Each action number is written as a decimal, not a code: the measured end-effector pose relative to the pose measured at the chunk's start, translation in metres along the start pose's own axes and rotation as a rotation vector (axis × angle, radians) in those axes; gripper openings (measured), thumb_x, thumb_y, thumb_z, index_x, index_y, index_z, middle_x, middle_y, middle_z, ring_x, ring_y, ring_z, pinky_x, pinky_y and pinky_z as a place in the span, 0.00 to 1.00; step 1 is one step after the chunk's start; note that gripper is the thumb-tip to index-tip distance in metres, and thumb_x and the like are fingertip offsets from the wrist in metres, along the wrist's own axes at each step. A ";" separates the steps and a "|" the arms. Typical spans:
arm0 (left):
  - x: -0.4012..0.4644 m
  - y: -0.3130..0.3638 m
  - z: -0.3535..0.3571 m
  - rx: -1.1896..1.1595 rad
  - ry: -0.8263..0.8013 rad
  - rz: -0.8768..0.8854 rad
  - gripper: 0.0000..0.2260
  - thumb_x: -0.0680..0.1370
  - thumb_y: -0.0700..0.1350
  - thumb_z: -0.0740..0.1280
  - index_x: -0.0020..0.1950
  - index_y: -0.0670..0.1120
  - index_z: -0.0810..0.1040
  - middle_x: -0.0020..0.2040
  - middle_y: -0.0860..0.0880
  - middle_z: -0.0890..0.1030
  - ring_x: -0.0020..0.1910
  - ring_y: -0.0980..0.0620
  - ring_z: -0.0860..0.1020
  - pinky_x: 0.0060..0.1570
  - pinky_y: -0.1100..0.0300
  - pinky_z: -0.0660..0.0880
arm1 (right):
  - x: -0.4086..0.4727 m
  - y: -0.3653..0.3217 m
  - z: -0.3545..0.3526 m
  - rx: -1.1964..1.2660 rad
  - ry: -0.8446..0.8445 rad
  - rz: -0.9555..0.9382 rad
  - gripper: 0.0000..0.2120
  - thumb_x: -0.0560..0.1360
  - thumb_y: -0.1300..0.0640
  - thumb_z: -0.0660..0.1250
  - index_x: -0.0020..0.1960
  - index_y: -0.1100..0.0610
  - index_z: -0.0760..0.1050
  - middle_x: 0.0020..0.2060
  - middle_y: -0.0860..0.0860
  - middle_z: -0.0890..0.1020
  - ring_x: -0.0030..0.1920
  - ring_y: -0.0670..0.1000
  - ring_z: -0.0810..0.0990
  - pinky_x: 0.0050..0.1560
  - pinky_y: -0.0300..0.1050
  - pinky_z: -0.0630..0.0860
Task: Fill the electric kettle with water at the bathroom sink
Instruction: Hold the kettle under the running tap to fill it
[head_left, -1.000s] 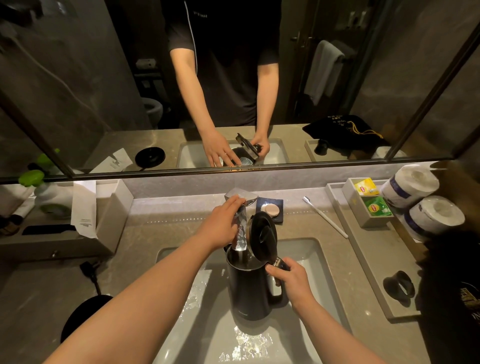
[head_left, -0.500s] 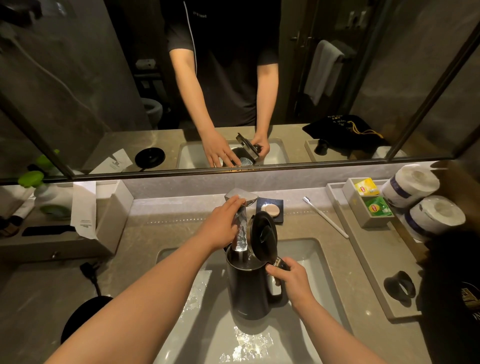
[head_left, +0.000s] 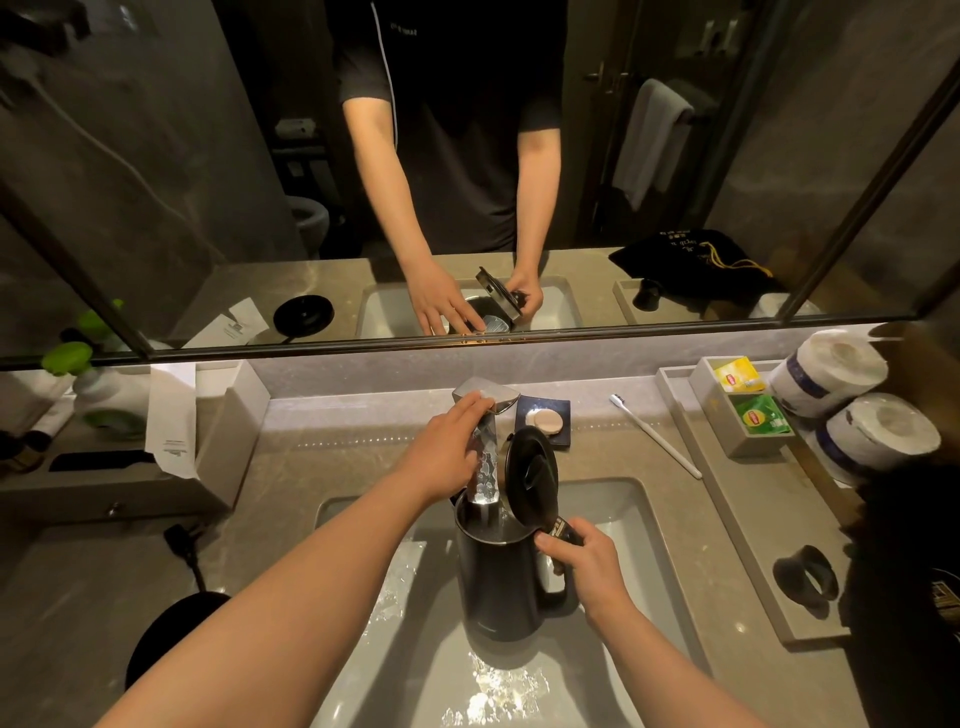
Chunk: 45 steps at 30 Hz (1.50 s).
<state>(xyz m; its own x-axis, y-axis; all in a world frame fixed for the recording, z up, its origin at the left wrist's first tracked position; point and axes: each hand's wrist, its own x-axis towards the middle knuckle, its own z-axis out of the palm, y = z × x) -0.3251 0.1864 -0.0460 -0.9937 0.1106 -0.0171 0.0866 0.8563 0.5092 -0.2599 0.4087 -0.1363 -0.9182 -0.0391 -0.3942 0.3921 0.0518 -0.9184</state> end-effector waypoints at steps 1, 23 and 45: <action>0.000 0.000 0.000 -0.002 0.000 0.002 0.34 0.74 0.38 0.64 0.75 0.57 0.54 0.77 0.52 0.55 0.71 0.46 0.61 0.67 0.50 0.62 | 0.000 0.001 0.000 -0.004 0.001 -0.002 0.17 0.61 0.51 0.77 0.41 0.63 0.80 0.28 0.48 0.80 0.35 0.52 0.77 0.36 0.47 0.74; 0.001 -0.003 0.002 -0.009 -0.028 -0.006 0.35 0.74 0.38 0.65 0.75 0.58 0.53 0.78 0.54 0.53 0.72 0.46 0.59 0.67 0.50 0.61 | 0.005 0.004 -0.003 -0.002 0.010 0.009 0.18 0.59 0.51 0.78 0.39 0.63 0.78 0.28 0.51 0.78 0.34 0.53 0.75 0.37 0.50 0.74; 0.001 -0.005 0.004 0.011 -0.025 0.003 0.36 0.74 0.39 0.65 0.75 0.58 0.52 0.78 0.53 0.53 0.72 0.45 0.60 0.67 0.50 0.60 | 0.004 0.003 -0.004 -0.004 0.010 -0.010 0.14 0.60 0.53 0.77 0.37 0.61 0.78 0.28 0.50 0.78 0.34 0.53 0.75 0.37 0.51 0.73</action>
<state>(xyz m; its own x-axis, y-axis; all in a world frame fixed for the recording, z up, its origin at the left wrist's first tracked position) -0.3261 0.1838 -0.0517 -0.9914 0.1257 -0.0373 0.0904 0.8612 0.5001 -0.2626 0.4131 -0.1407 -0.9224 -0.0296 -0.3851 0.3831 0.0557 -0.9220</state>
